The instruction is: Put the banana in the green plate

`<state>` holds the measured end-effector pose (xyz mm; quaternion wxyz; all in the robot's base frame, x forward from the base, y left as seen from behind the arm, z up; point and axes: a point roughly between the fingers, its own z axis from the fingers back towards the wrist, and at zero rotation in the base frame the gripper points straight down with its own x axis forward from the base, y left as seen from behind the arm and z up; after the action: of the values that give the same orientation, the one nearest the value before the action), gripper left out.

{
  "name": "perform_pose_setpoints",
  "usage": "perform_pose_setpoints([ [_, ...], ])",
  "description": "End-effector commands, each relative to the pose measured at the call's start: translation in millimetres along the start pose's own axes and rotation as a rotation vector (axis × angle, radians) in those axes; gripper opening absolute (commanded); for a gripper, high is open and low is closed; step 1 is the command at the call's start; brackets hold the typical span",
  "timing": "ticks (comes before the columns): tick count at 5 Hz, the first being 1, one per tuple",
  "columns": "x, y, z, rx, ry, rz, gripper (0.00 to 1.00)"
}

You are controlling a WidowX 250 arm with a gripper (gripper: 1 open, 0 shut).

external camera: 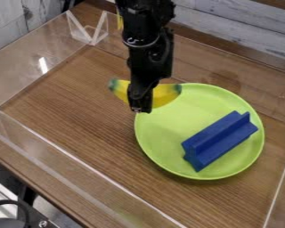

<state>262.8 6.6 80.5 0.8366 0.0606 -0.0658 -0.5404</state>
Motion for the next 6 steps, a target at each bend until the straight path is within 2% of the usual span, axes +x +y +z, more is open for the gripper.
perform_pose_setpoints([
  [1, 4.9, 4, 12.5, 0.056, -0.031, -0.004, 0.00],
  [2, 5.5, 2, 10.9, 0.060, -0.037, -0.005, 0.00],
  [3, 5.8, 0, 7.6, 0.063, -0.043, -0.006, 1.00],
  [6, 7.9, -7, -11.6, 0.062, -0.060, -0.010, 1.00],
])
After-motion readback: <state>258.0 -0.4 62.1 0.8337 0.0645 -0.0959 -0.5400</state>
